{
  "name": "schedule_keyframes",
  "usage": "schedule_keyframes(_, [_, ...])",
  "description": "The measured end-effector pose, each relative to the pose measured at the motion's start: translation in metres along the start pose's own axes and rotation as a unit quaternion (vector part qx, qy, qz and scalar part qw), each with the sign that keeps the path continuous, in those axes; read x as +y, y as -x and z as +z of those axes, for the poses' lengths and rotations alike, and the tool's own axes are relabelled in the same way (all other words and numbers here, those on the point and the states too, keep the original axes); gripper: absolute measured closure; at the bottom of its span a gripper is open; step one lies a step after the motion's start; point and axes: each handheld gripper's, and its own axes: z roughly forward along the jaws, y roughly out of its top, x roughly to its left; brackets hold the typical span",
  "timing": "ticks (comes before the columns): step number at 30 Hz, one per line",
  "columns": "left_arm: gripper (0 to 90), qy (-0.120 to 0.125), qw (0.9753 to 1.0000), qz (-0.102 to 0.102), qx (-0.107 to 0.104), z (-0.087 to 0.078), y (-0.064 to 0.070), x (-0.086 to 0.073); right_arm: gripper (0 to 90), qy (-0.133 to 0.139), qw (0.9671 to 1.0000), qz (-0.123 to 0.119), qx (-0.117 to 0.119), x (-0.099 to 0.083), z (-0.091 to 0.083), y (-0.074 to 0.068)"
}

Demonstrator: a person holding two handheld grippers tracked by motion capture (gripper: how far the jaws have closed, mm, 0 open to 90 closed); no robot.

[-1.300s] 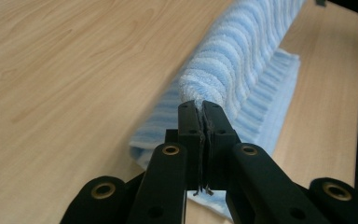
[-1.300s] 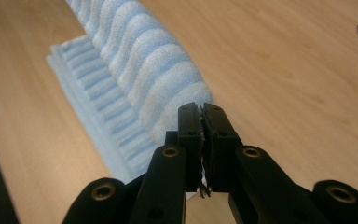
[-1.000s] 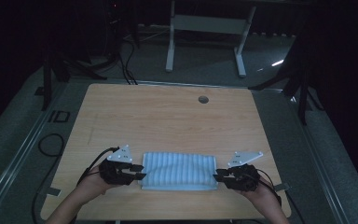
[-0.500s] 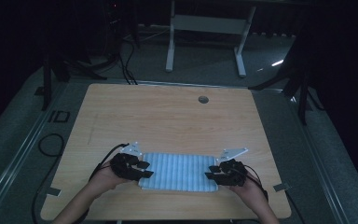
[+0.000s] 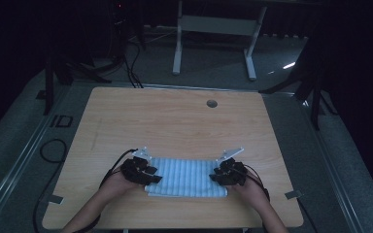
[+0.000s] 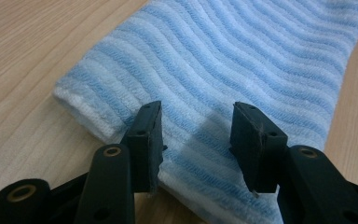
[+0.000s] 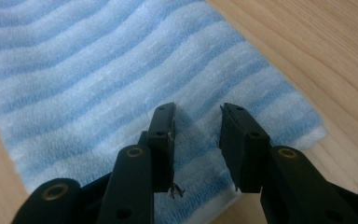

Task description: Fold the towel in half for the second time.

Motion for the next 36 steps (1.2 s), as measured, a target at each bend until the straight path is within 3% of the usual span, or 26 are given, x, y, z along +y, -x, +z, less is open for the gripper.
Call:
schedule_keyframes(4, [53.4,-0.006,0.9999,0.007,0.010,0.001,-0.003,0.004,64.8,-0.001,1.0000,-0.003,-0.005,0.006,0.003,0.006])
schedule_keyframes(8, [53.4,-0.002,0.9999,-0.003,0.012,0.001,-0.013,0.007,64.5,-0.002,1.0000,0.007,-0.003,0.014,0.009,0.015])
schedule_keyframes(13, [53.3,-0.003,0.9992,-0.010,0.037,-0.001,-0.031,0.013,64.3,-0.002,0.9999,0.017,0.005,0.033,0.020,0.030])
schedule_keyframes(19, [53.1,-0.003,0.9985,-0.019,0.051,-0.001,-0.050,0.021,62.3,-0.003,0.9997,0.025,0.000,0.053,0.032,0.043])
schedule_keyframes(25, [52.2,-0.002,0.9979,-0.025,0.059,-0.001,-0.062,0.026,60.7,0.003,0.9994,0.035,0.002,0.065,0.040,0.054])
schedule_keyframes(36, [51.0,-0.010,0.9960,-0.036,0.081,0.003,-0.085,0.043,59.3,-0.013,0.9983,0.057,-0.007,0.091,0.053,0.075])
